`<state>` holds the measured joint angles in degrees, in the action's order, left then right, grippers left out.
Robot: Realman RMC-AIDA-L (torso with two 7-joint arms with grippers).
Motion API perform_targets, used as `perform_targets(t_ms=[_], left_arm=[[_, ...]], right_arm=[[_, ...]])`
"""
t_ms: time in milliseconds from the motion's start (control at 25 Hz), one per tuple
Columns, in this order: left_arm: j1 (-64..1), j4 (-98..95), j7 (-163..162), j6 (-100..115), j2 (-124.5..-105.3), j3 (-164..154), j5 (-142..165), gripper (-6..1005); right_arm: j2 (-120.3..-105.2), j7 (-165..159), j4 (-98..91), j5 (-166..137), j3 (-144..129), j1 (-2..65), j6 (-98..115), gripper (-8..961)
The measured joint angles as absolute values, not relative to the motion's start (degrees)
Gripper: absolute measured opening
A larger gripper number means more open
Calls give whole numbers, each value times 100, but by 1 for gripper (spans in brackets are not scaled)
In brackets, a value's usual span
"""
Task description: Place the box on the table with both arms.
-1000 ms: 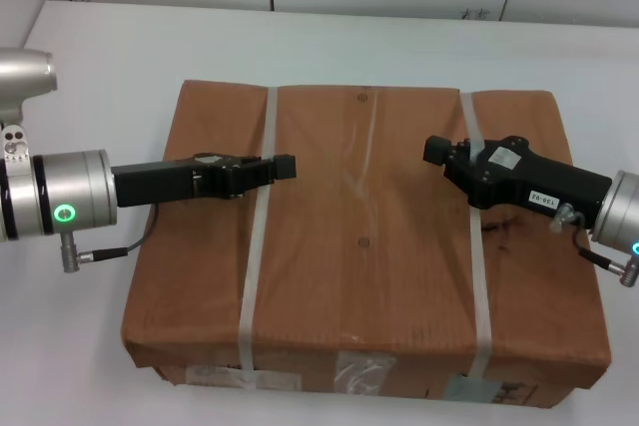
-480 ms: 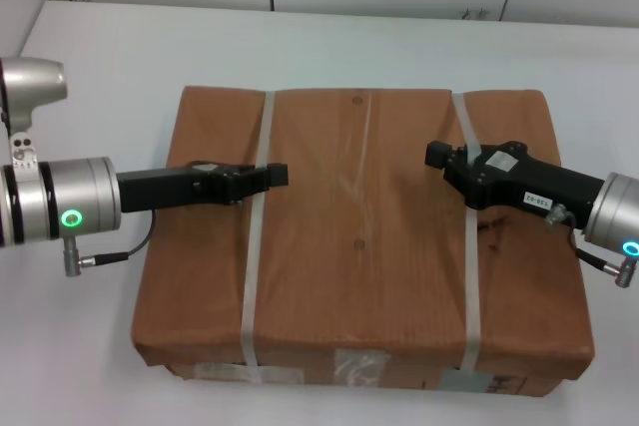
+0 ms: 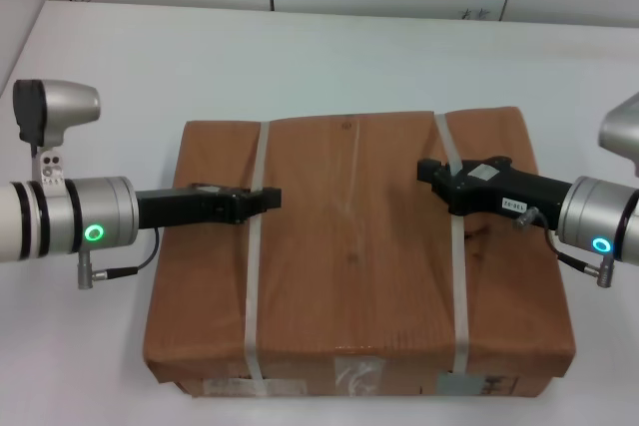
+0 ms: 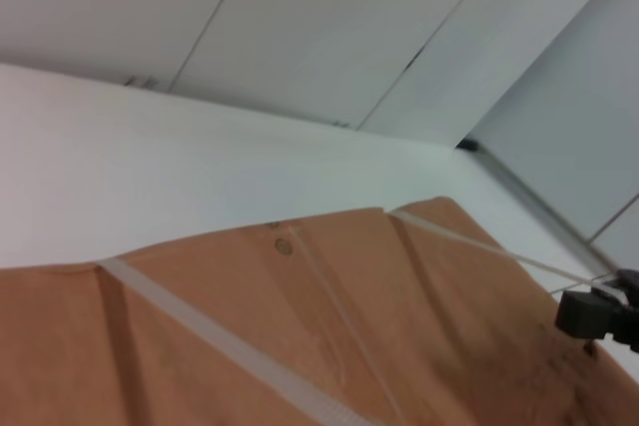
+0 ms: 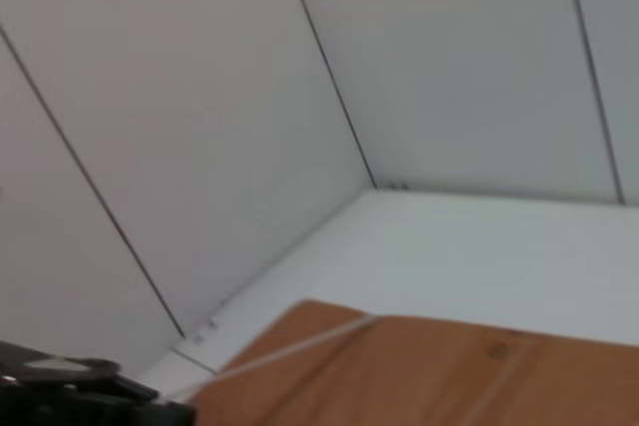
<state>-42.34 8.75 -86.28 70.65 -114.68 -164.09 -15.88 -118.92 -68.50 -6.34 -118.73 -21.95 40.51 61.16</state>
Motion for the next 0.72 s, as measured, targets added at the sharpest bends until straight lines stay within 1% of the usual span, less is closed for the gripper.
perform_targets(t_ms=[240, 720], left_arm=[[-4306, 848, -8614, 6575, -11575, -16408, -1398, 82], [-4278, 805, -8586, 6280, -11644, -16409, -1249, 91]], right_arm=[[-11908, -7048, -549, -11873, -2437, 4163, 5570, 14], [-11909, -7081, -343, -11855, -2467, 4176, 5081, 17]])
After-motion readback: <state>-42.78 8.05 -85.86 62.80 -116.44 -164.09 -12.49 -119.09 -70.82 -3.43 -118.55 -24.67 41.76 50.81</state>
